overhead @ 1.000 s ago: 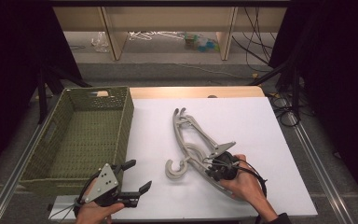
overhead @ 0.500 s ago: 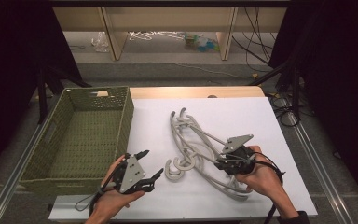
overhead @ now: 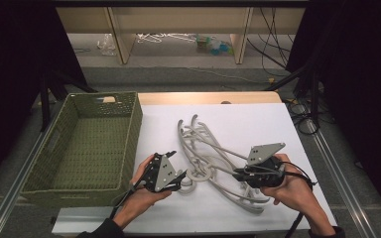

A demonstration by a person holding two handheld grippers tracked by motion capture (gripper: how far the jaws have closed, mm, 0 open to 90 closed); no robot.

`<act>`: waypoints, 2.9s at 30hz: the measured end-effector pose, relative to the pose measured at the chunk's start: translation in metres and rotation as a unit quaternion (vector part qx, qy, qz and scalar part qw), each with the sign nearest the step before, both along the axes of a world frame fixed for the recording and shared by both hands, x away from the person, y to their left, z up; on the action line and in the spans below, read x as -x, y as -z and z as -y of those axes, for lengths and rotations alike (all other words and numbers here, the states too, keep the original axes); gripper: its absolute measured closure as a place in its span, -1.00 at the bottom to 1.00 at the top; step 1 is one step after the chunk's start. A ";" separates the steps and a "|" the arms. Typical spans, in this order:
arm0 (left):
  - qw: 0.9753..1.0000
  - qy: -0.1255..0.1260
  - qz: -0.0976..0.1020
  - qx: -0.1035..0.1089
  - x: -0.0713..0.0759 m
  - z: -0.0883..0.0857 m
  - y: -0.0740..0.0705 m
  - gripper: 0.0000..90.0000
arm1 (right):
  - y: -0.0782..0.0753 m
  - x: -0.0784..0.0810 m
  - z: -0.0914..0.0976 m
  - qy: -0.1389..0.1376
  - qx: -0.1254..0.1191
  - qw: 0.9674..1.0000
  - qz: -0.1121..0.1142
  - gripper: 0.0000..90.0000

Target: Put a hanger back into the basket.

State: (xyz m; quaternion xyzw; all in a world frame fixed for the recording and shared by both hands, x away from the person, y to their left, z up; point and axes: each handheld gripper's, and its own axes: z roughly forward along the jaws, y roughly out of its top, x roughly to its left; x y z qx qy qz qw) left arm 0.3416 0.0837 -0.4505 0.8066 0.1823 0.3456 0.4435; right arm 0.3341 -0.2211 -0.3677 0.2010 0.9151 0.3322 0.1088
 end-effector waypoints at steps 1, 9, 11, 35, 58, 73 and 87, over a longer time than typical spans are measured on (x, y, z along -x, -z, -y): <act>1.000 0.001 0.010 -0.004 -0.001 0.002 0.001 -0.29 | 0.000 0.001 0.000 -0.008 -0.001 1.000 0.004 0.81; 0.997 0.075 0.035 -0.012 0.001 0.005 0.000 -0.05 | 0.000 0.008 -0.005 -0.050 -0.013 0.999 -0.013 0.81; 0.995 0.094 0.041 -0.014 0.002 0.006 -0.001 -0.03 | 0.000 0.008 -0.005 -0.051 -0.014 0.998 -0.014 0.81; 0.961 0.251 0.000 -0.116 -0.011 0.018 -0.024 0.64 | 0.003 0.004 -0.002 -0.066 -0.016 0.998 0.005 0.52; 0.974 0.067 -0.209 0.053 -0.040 -0.002 -0.061 0.78 | -0.003 0.004 0.001 0.043 -0.105 0.993 0.028 -0.18; 0.956 0.044 -0.248 0.152 -0.023 -0.051 -0.110 0.77 | 0.014 0.008 -0.002 0.035 -0.098 0.995 0.000 -0.18; 0.951 0.003 -0.230 0.206 -0.019 -0.118 -0.160 0.77 | 0.024 0.007 0.006 0.041 -0.102 0.994 -0.014 -0.18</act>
